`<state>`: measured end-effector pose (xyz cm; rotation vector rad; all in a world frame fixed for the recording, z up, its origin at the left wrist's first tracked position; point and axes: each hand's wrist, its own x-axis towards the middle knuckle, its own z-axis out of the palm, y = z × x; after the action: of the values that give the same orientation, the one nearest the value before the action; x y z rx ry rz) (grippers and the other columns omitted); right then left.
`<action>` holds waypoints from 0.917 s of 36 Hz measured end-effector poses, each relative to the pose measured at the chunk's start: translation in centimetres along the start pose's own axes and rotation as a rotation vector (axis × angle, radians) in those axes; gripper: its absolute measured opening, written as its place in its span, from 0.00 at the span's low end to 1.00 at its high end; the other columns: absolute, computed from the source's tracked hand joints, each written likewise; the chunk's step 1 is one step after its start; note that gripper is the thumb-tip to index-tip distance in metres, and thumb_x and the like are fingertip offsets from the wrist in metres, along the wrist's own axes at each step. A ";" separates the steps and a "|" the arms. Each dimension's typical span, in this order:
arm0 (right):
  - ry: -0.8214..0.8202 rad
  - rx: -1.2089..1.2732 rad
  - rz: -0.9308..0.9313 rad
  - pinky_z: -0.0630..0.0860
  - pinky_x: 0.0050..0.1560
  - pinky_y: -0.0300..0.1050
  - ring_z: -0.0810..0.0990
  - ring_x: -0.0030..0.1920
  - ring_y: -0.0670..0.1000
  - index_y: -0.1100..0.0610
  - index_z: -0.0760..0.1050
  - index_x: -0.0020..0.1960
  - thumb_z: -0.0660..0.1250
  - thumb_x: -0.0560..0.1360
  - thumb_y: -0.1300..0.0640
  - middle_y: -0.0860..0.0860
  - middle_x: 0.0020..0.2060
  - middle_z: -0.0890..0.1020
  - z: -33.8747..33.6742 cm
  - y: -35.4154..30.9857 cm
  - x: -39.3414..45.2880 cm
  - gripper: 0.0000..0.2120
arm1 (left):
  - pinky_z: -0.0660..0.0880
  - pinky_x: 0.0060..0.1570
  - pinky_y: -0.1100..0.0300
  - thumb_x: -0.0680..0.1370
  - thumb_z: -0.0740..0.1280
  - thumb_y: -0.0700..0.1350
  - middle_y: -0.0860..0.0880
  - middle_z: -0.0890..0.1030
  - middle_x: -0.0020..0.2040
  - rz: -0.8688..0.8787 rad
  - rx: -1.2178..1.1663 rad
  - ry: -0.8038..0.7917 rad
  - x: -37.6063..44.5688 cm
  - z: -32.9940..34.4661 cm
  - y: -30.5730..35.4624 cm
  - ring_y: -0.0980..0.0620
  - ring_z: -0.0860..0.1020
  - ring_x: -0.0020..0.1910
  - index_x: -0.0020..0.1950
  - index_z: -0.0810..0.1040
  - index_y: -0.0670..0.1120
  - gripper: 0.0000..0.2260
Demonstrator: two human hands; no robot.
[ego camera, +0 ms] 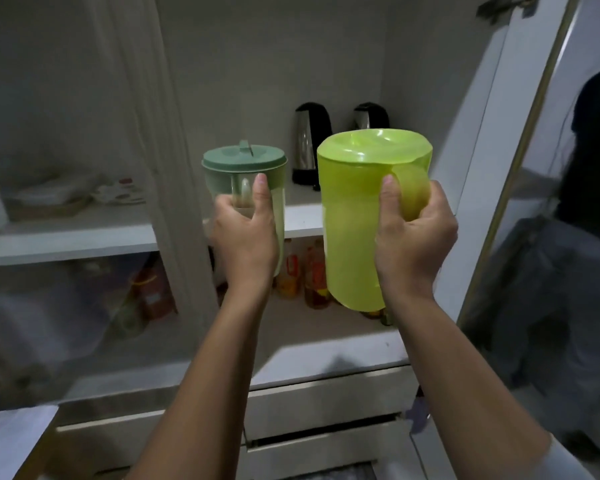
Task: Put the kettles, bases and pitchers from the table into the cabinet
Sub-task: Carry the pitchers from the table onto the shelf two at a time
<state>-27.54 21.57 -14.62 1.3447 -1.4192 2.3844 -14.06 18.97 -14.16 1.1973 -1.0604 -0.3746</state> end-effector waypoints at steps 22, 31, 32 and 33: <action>-0.012 0.339 0.247 0.68 0.40 0.49 0.67 0.31 0.46 0.48 0.70 0.31 0.58 0.72 0.35 0.42 0.24 0.68 19.8 7.7 10.7 0.19 | 0.63 0.40 0.60 0.79 0.60 0.57 0.50 0.74 0.42 0.059 -0.040 0.019 20.1 11.2 -6.0 0.49 0.72 0.43 0.48 0.67 0.45 0.15; -0.080 0.400 0.274 0.78 0.54 0.55 0.74 0.36 0.46 0.46 0.73 0.32 0.59 0.75 0.40 0.41 0.27 0.73 29.3 11.9 13.1 0.16 | 0.69 0.49 0.55 0.80 0.58 0.56 0.37 0.77 0.59 -0.060 0.073 0.151 26.5 14.8 -9.4 0.39 0.76 0.57 0.61 0.69 0.37 0.23; -0.090 0.407 0.270 0.78 0.53 0.56 0.73 0.35 0.46 0.47 0.72 0.31 0.59 0.75 0.41 0.41 0.26 0.72 30.4 12.4 13.4 0.17 | 0.70 0.50 0.54 0.79 0.58 0.57 0.36 0.77 0.59 -0.084 0.080 0.163 27.1 15.3 -9.8 0.38 0.76 0.57 0.61 0.69 0.37 0.23; -0.101 0.405 0.267 0.78 0.51 0.56 0.71 0.33 0.47 0.47 0.70 0.30 0.59 0.74 0.40 0.42 0.25 0.70 31.5 12.9 13.8 0.18 | 0.70 0.50 0.53 0.79 0.58 0.57 0.36 0.77 0.59 -0.103 0.097 0.175 27.9 15.7 -10.2 0.37 0.75 0.58 0.61 0.69 0.37 0.24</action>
<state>-21.41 -13.91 -7.62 1.4520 -1.2522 2.9433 -10.29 -14.21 -10.41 1.3503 -0.8762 -0.2950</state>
